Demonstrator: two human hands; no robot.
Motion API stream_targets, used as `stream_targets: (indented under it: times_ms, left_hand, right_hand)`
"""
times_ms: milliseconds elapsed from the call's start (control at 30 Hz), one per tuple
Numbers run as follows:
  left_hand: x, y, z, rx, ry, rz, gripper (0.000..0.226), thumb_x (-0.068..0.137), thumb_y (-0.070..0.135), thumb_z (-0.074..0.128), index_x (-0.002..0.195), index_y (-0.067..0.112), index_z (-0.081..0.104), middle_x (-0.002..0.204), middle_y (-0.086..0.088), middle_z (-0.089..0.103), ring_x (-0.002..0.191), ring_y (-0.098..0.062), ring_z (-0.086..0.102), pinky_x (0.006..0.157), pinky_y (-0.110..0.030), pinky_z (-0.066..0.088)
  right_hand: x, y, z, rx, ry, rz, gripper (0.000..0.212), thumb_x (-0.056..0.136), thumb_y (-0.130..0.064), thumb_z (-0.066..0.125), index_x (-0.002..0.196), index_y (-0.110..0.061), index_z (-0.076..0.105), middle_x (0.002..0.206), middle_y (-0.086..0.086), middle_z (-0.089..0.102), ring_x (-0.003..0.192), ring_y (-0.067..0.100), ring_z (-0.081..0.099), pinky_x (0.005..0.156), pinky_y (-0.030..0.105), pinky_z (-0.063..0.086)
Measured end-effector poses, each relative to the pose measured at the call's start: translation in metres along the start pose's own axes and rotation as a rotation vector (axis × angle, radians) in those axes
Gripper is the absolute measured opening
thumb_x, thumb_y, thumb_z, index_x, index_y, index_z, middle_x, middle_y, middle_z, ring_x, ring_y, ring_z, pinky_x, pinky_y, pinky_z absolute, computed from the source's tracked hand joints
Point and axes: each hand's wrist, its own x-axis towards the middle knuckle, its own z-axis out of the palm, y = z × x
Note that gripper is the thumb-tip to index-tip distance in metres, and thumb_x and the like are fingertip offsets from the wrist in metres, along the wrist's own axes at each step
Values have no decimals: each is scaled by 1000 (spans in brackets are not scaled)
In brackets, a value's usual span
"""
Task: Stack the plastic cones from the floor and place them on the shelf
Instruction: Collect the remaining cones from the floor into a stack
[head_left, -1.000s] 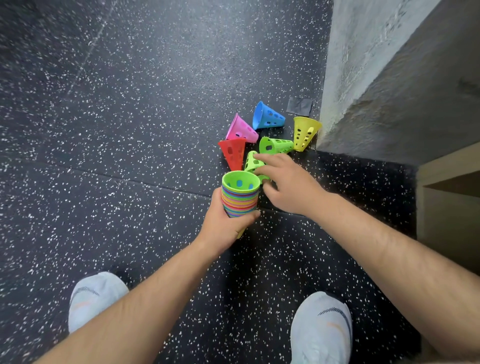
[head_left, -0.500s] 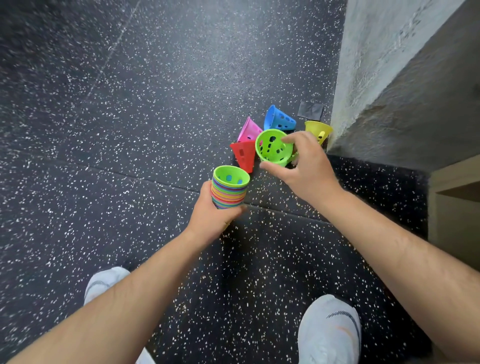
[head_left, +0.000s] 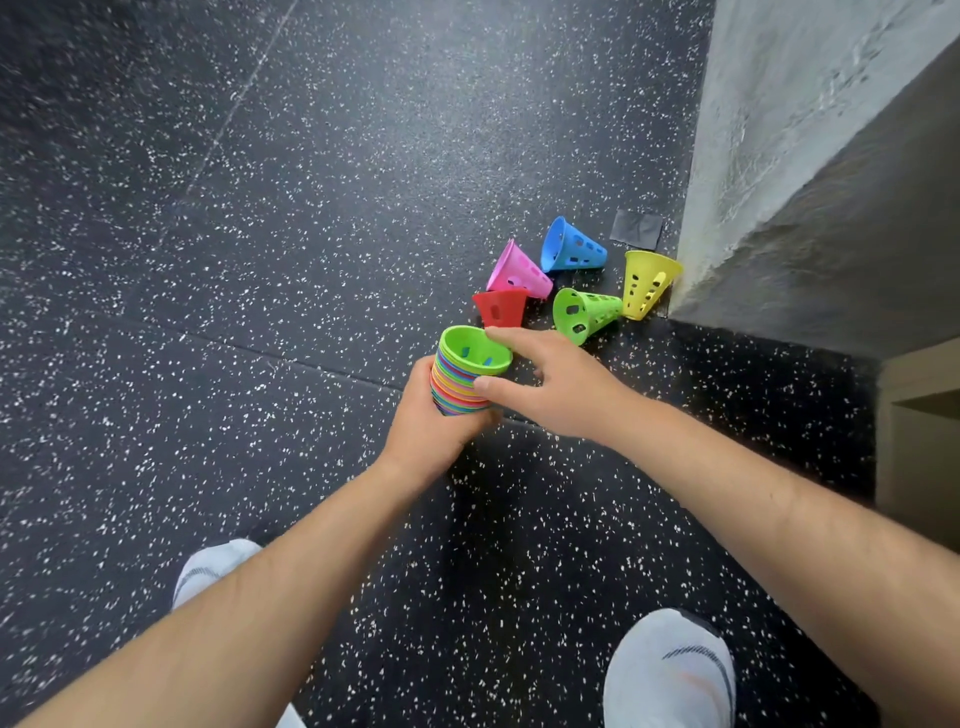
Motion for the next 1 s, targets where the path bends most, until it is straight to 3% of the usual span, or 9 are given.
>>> stream_targets:
  times_ms: [100, 200, 300, 400, 633, 767, 1000]
  left_hand:
    - [8, 1, -3, 17, 31, -1, 60, 73, 2, 89, 118, 15, 53, 101, 1, 70, 76, 4, 64, 72, -13, 50]
    - [16, 5, -7, 54, 64, 5, 59, 71, 1, 88, 118, 14, 53, 97, 5, 67, 71, 12, 59, 69, -8, 46]
    - [21, 5, -11, 58, 69, -3, 59, 71, -3, 87, 117, 12, 52, 96, 3, 66, 68, 13, 58, 68, -6, 45]
    - [26, 4, -12, 52, 45, -21, 63, 71, -3, 88, 117, 14, 50, 95, 3, 66, 72, 5, 60, 70, -8, 47]
    - [31, 5, -13, 99, -11, -43, 67, 70, 5, 92, 121, 15, 49, 97, 6, 64, 70, 13, 58, 69, -6, 45]
    - [34, 5, -15, 118, -23, -54, 67, 70, 10, 93, 120, 17, 50, 101, 5, 66, 84, -2, 63, 75, -14, 48]
    - [33, 4, -14, 115, -31, -31, 69, 72, 5, 91, 127, 12, 49, 102, 5, 64, 75, 14, 59, 73, -5, 44]
  right_hand:
    - [17, 12, 2, -29, 57, 11, 55, 93, -47, 64, 142, -24, 52, 138, -15, 53, 126, 10, 48, 107, 27, 37]
    - [38, 26, 0, -152, 179, -25, 49, 98, -40, 56, 140, -15, 53, 137, -1, 55, 126, 20, 49, 110, 39, 38]
    - [60, 33, -4, -346, 193, -20, 47, 97, -32, 58, 140, -12, 51, 133, 7, 52, 120, 31, 47, 106, 46, 41]
    - [75, 39, -6, -428, 159, 5, 39, 98, -28, 59, 132, -10, 57, 125, 10, 51, 114, 31, 46, 100, 46, 43]
    - [77, 53, -5, -393, 150, -9, 26, 96, -25, 63, 119, -11, 64, 111, 8, 53, 105, 30, 50, 89, 43, 46]
    - [67, 55, -10, -278, 251, -74, 15, 98, -22, 61, 106, -13, 70, 98, 8, 55, 90, 29, 55, 76, 43, 48]
    - [52, 41, -34, -227, 489, -239, 16, 98, -22, 61, 106, -14, 72, 92, 5, 57, 81, 23, 55, 70, 38, 49]
